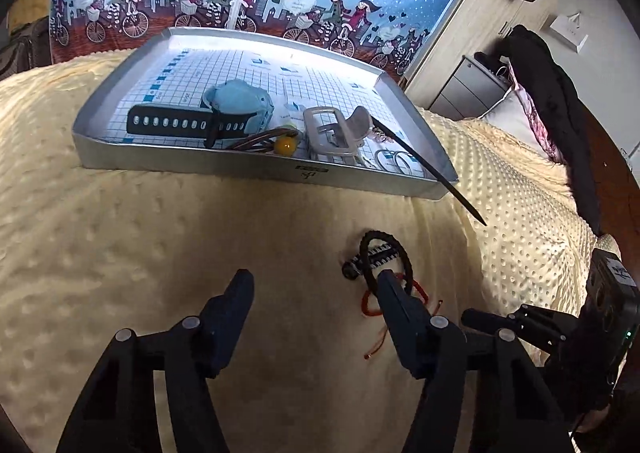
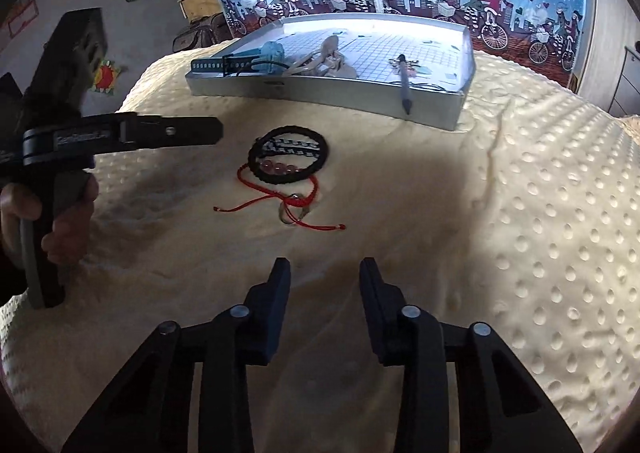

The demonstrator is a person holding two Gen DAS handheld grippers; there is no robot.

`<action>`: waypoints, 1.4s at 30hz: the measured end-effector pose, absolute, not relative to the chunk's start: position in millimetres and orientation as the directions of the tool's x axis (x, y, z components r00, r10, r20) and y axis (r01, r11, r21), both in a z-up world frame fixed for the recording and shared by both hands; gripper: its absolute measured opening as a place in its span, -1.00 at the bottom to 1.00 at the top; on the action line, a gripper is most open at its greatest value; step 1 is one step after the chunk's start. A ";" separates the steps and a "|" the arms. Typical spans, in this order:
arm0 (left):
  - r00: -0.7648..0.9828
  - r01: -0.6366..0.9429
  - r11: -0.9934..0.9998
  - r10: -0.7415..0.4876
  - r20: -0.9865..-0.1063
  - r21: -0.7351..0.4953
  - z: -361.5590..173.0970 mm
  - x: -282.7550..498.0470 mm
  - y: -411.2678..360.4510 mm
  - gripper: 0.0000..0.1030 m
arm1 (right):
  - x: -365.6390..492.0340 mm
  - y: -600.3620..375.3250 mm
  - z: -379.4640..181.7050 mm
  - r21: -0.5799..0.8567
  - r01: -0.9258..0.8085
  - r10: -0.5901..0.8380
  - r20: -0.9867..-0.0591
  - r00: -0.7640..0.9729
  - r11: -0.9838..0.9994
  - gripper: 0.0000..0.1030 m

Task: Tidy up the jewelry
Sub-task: 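Grasp the black hair band with the right tool while the left tool grasps the black comb clip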

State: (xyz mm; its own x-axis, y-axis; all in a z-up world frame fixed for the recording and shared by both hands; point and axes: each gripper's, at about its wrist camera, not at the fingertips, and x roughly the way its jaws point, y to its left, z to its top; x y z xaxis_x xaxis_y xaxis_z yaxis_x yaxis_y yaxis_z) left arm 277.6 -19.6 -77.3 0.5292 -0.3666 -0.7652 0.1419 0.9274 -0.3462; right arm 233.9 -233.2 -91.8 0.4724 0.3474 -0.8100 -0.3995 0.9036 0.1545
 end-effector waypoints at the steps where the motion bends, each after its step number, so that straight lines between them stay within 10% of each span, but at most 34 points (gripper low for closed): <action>1: 0.527 0.143 0.927 -0.368 -0.766 -0.346 -79.1 279.7 -19.2 0.16 | 234.4 -232.9 -90.9 0.158 -0.397 0.349 -0.808 0.475 0.904 -0.41; 31: 0.502 0.329 0.918 -0.369 -0.782 -0.222 -84.9 291.9 -44.4 0.15 | 306.4 -213.0 -103.0 0.252 -0.277 0.361 -0.802 0.476 0.927 -0.90; 42: 0.492 0.444 0.893 -0.307 -0.814 -0.069 -87.5 298.6 -78.0 -0.48 | 307.8 -259.4 -111.5 0.328 -0.178 0.373 -0.786 0.494 0.928 -0.90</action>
State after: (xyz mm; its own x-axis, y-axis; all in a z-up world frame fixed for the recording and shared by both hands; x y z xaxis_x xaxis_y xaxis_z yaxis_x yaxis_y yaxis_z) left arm 298.6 -78.0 -87.5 0.4923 -0.3073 -0.8143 0.4442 0.8933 -0.0685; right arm 307.8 -259.4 -111.5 0.4939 0.3726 -0.7856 -0.1778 0.9277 0.3282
